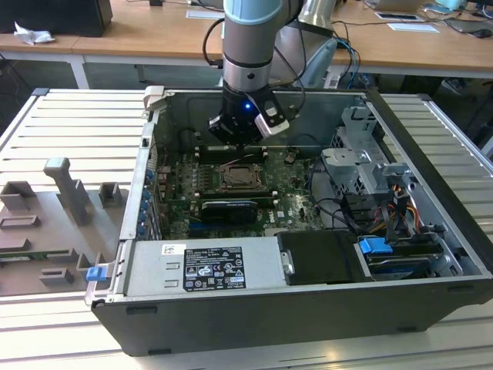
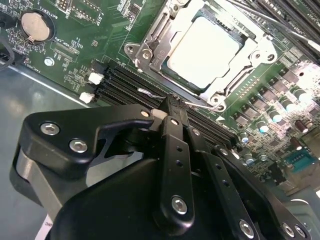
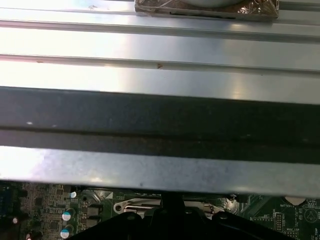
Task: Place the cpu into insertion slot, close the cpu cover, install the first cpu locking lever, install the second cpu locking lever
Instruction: 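Install the first cpu locking lever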
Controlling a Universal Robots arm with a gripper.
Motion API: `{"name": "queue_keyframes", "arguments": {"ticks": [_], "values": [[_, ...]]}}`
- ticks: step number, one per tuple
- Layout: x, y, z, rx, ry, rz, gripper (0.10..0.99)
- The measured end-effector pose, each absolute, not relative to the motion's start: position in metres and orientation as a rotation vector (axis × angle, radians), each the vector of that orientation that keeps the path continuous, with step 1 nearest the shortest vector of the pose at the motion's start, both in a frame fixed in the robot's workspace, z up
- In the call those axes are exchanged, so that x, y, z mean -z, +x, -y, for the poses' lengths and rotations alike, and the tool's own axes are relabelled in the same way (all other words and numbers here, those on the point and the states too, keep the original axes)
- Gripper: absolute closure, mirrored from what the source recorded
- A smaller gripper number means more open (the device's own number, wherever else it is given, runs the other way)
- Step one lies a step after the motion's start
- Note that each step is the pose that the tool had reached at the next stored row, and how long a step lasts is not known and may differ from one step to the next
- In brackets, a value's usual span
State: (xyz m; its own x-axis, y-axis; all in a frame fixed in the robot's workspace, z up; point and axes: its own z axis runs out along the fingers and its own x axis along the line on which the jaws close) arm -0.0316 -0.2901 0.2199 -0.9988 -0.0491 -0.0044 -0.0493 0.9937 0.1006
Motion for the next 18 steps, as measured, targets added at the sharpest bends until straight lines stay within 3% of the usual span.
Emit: {"name": "queue_keyframes", "arguments": {"ticks": [18], "values": [[-0.206,-0.016,0.290,-0.168,-0.069,-3.134,0.980]]}}
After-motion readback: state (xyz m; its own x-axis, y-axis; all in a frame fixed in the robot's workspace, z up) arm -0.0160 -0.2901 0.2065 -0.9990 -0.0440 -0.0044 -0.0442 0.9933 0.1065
